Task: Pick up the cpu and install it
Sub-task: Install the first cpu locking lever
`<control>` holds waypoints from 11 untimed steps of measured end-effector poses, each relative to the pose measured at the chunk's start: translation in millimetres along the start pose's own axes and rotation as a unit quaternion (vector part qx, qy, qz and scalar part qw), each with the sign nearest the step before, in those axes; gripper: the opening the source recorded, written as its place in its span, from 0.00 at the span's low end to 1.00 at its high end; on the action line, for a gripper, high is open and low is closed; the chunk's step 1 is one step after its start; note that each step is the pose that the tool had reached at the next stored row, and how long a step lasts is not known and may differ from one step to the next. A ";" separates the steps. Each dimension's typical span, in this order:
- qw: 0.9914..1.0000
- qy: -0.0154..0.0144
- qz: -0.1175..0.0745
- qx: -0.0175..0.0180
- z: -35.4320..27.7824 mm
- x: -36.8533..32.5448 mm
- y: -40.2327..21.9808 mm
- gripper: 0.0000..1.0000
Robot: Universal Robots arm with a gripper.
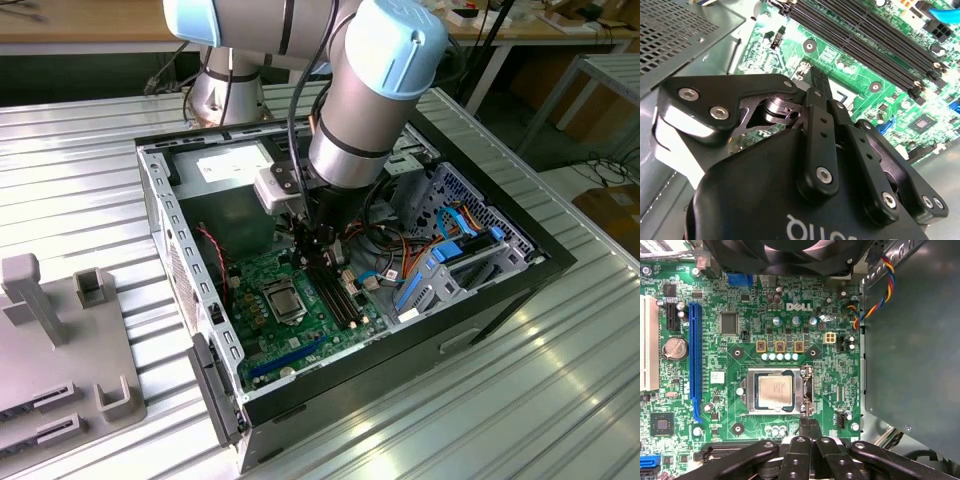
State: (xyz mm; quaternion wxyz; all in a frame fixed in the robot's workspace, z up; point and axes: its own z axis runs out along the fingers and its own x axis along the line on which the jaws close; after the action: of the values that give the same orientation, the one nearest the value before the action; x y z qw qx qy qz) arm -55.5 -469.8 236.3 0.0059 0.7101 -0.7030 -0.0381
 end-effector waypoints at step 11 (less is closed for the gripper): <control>1.000 0.000 -0.003 0.015 -3.1 3.5 6.2 0.11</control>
State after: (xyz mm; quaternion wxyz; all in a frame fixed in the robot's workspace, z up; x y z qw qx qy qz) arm -61.5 -473.5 239.6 -0.0048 0.7123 -0.7013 -0.0272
